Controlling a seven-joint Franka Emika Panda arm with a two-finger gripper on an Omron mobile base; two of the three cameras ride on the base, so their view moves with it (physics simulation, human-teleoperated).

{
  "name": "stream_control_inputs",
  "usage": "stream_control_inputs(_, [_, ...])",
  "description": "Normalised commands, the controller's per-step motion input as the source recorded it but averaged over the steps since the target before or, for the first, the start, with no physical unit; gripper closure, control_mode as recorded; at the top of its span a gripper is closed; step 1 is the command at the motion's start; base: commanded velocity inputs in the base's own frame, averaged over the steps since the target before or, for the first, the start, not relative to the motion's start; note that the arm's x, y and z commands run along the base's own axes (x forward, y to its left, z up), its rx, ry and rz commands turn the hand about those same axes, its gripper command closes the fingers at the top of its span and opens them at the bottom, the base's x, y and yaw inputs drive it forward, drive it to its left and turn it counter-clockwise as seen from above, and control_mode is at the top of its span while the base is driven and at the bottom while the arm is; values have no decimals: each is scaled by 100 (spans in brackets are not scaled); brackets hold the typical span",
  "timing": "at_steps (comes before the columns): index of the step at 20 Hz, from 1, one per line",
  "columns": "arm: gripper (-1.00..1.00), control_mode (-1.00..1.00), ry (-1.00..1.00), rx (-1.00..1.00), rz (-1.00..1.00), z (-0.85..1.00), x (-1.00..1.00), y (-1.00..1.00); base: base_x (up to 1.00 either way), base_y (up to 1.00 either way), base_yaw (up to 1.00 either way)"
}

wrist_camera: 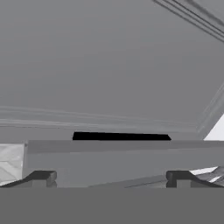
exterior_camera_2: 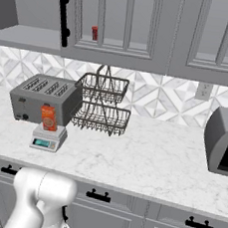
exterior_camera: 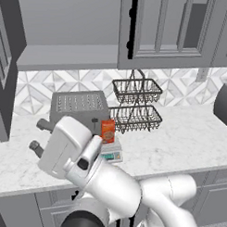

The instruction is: Pick the boxed food and place it on the digital scale for weighing, and close the cabinet.

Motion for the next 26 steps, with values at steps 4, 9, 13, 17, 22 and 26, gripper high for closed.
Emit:
stream_control_inputs(4, [-100,-100,32,-1,1,0,-75,5,0,0,0])
stream_control_inputs(9, [-100,-100,10,-7,9,5,-21,16,0,0,0])
stream_control_inputs(13, [-100,-100,0,-14,4,3,24,30,0,0,0])
stream_control_inputs(17, [-100,-100,0,-9,0,13,71,10,0,0,0])
stream_control_inputs(22, [-100,-100,1,-12,0,7,58,24,0,0,0])
stream_control_inputs(26, [-100,-100,-6,-21,0,0,6,61,0,0,0])
